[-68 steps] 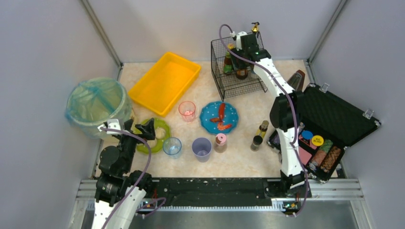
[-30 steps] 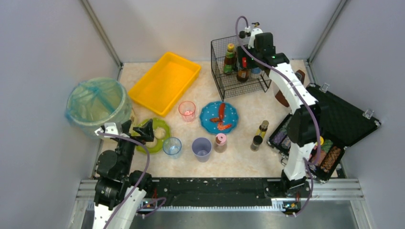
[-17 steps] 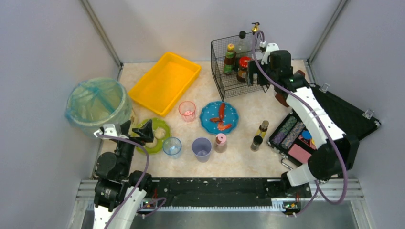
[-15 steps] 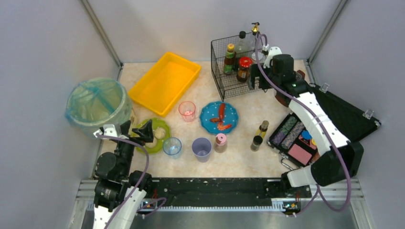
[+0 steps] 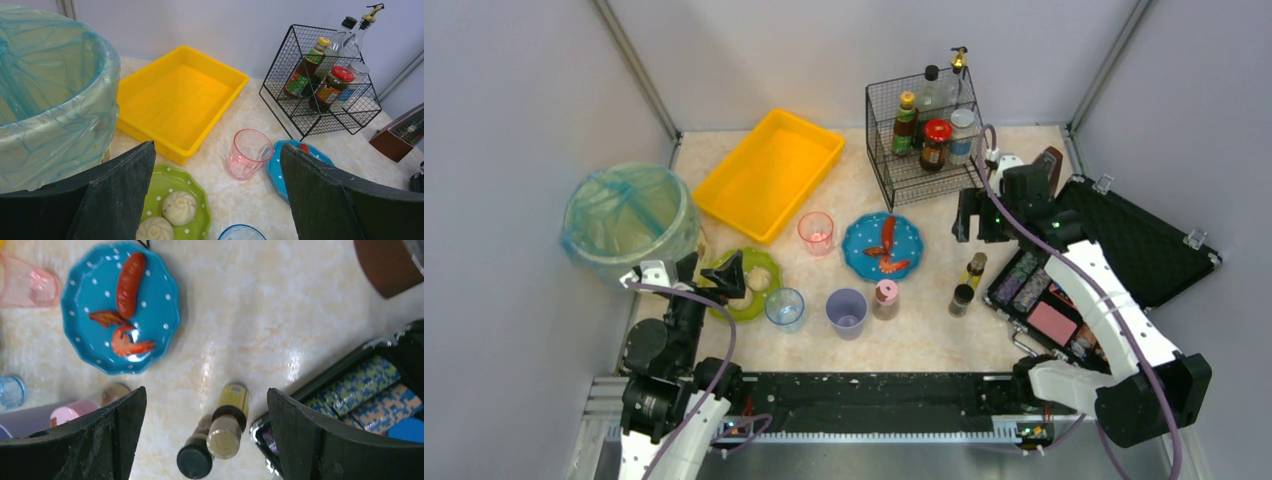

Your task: Clear the kitchen counter

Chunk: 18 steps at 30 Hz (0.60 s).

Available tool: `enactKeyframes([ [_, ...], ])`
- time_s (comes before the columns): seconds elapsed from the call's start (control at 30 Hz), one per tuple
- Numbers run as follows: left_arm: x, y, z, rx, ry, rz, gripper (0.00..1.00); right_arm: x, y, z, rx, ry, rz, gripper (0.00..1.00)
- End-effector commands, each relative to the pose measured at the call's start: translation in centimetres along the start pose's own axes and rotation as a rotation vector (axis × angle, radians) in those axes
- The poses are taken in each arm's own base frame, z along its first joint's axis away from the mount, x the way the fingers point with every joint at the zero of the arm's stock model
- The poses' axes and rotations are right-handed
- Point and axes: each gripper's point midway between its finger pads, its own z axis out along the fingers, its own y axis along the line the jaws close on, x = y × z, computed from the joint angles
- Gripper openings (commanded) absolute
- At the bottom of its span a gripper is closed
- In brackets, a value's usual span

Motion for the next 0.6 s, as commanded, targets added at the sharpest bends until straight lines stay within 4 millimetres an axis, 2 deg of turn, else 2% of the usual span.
enactKeyframes([
  [0.0, -0.8, -0.5, 0.3, 0.02, -0.024, -0.009, 0.99, 2.9, -0.7, -1.0, 0.037, 0.084, 0.04, 0.88],
  [0.3, -0.6, -0.5, 0.5, 0.02, -0.013, -0.008, 0.98, 6.5, -1.2, 0.6, 0.104, 0.181, 0.012, 0.86],
  [0.57, -0.6, -0.5, 0.5, 0.018, -0.012, -0.006, 0.98, 7.5, -1.4, 2.0, 0.146, 0.209, -0.012, 0.74],
])
